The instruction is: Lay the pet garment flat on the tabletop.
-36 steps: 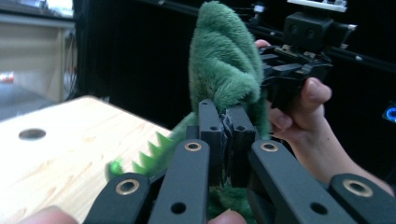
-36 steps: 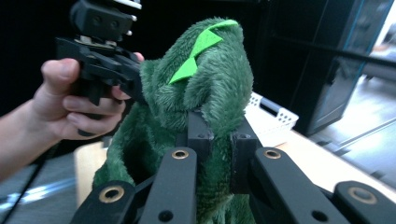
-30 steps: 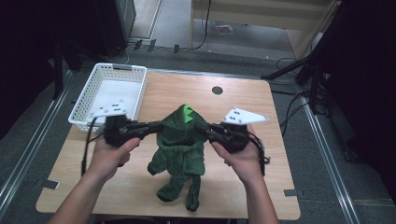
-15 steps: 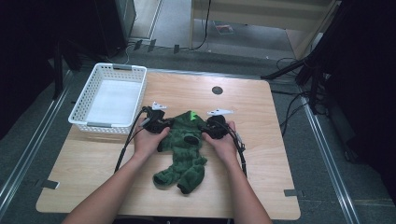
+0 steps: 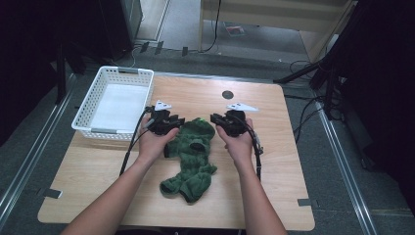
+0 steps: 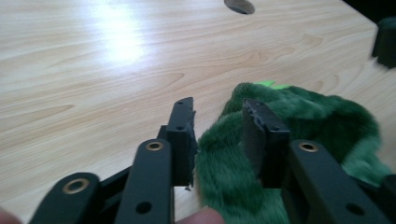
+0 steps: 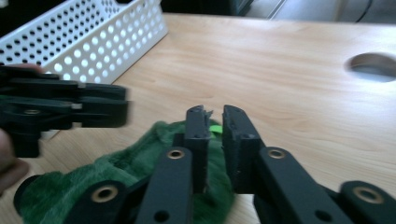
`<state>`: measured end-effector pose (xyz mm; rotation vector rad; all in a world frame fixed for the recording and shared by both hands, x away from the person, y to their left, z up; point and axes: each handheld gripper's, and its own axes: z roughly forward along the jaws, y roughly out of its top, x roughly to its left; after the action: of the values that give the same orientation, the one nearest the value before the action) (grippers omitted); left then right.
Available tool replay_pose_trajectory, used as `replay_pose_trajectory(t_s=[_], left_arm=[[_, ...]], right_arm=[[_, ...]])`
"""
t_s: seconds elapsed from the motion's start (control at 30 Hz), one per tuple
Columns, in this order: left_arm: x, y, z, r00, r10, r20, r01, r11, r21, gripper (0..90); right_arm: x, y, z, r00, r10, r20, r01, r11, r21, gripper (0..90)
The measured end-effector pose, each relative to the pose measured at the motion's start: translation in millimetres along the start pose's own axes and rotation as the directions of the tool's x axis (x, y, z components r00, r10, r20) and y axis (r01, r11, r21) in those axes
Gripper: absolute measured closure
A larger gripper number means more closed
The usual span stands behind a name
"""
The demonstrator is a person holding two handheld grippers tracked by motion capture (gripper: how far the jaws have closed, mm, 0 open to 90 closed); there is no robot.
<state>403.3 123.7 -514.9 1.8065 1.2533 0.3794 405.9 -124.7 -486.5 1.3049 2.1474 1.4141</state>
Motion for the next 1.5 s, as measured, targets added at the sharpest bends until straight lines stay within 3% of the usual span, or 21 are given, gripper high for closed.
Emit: replay_pose_trajectory(t_s=[0.07, 0.23, 0.37, 0.4, 0.53, 0.6, 0.63, 0.7, 0.8, 0.9, 0.97, 1.0, 1.07, 1.1, 1.17, 1.23, 1.3, 1.5], left_arm=[[-2.8, 0.0, 8.4, 0.9999, 0.007, 0.007, -0.007, 1.0, -0.003, 69.4], [-4.4, -4.9, 21.4, 0.9989, 0.034, 0.031, -0.037, 0.9948, 0.095, 74.0], [-5.0, -9.1, 25.6, 0.9987, 0.044, 0.026, -0.047, 0.9931, 0.108, 76.3], [-5.2, -9.7, 27.2, 0.9985, 0.045, 0.033, -0.048, 0.9927, 0.111, 77.0], [-11.0, -14.0, 34.5, 0.9963, 0.08, 0.031, -0.084, 0.9858, 0.146, 77.4], [-13.9, -14.9, 35.1, 0.9944, 0.104, 0.021, -0.106, 0.9845, 0.14, 76.6], [-14.5, -15.0, 35.1, 0.9947, 0.101, 0.019, -0.103, 0.9848, 0.14, 76.5], [-14.5, -16.0, 35.1, 0.9945, 0.104, 0.017, -0.105, 0.9856, 0.132, 76.8], [-14.7, -18.1, 35.2, 0.9946, 0.104, 0.012, -0.104, 0.9878, 0.115, 77.3], [-14.1, -18.9, 35.4, 0.9951, 0.098, 0.006, -0.099, 0.9893, 0.108, 78.3], [-14.7, -19.1, 35.9, 0.9964, 0.085, 0.003, -0.085, 0.9911, 0.102, 78.7], [-14.3, -19.2, 35.4, 0.9964, 0.085, 0.006, -0.085, 0.9907, 0.106, 79.0], [-13.8, -19.7, 35.6, 0.9971, 0.076, 0.005, -0.077, 0.9922, 0.099, 79.3], [-13.0, -19.7, 35.6, 0.9975, 0.07, 0.006, -0.071, 0.9928, 0.097, 79.9], [-11.1, -19.5, 35.1, 0.9981, 0.061, 0.008, -0.061, 0.993, 0.101, 81.9], [-9.4, -19.6, 35.2, 0.9987, 0.051, 0.007, -0.051, 0.9939, 0.098, 84.1], [-8.6, -19.6, 35.6, 0.9988, 0.049, 0.0, -0.049, 0.9946, 0.092, 85.1], [-11.5, -19.2, 37.1, 0.9976, 0.063, -0.029, -0.06, 0.9942, 0.089, 85.1]], right_arm=[[6.1, -5.1, 17.0, 0.9999, -0.006, -0.012, 0.006, 0.999, 0.038, 84.6], [6.2, -22.5, 41.2, 0.9984, -0.036, 0.044, 0.027, 0.983, 0.184, 87.0], [-6.1, -28.0, 43.4, 0.9958, -0.037, 0.084, 0.018, 0.978, 0.208, 88.6], [-9.6, -31.0, 46.3, 0.9937, -0.054, 0.098, 0.03, 0.973, 0.23, 89.1], [-11.1, -33.2, 48.5, 0.9941, -0.065, 0.087, 0.044, 0.974, 0.222, 89.5], [-9.7, -31.4, 45.9, 0.9937, -0.067, 0.09, 0.046, 0.974, 0.221, 83.9], [-8.0, -29.7, 41.6, 0.9955, -0.057, 0.076, 0.04, 0.978, 0.205, 80.6], [-1.5, -25.0, 23.5, 0.9994, -0.034, 0.005, 0.033, 0.99, 0.139, 76.5], [17.9, -20.9, -14.9, 0.993, -0.075, -0.091, 0.081, 0.994, 0.07, 72.2], [37.8, -25.6, -42.6, 0.9731, -0.121, -0.196, 0.129, 0.991, 0.03, 60.7], [51.3, -32.0, -43.9, 0.9591, -0.172, -0.225, 0.191, 0.979, 0.067, 55.2], [57.2, -35.8, -40.9, 0.9585, -0.206, -0.197, 0.228, 0.969, 0.092, 56.0], [61.7, -42.4, -32.4, 0.9591, -0.266, -0.098, 0.277, 0.951, 0.139, 67.1], [59.8, -44.5, -29.5, 0.9621, -0.266, -0.062, 0.272, 0.95, 0.155, 74.2], [51.5, -47.3, -30.2, 0.9702, -0.242, 0.005, 0.238, 0.958, 0.159, 83.2], [39.7, -50.7, -36.7, 0.9793, -0.198, 0.04, 0.191, 0.971, 0.144, 85.4], [27.8, -57.8, -44.5, 0.9827, -0.168, 0.078, 0.156, 0.978, 0.137, 86.0], [-0.6, -87.8, -54.7, 0.9841, -0.111, 0.138, 0.084, 0.978, 0.188, 85.3]])
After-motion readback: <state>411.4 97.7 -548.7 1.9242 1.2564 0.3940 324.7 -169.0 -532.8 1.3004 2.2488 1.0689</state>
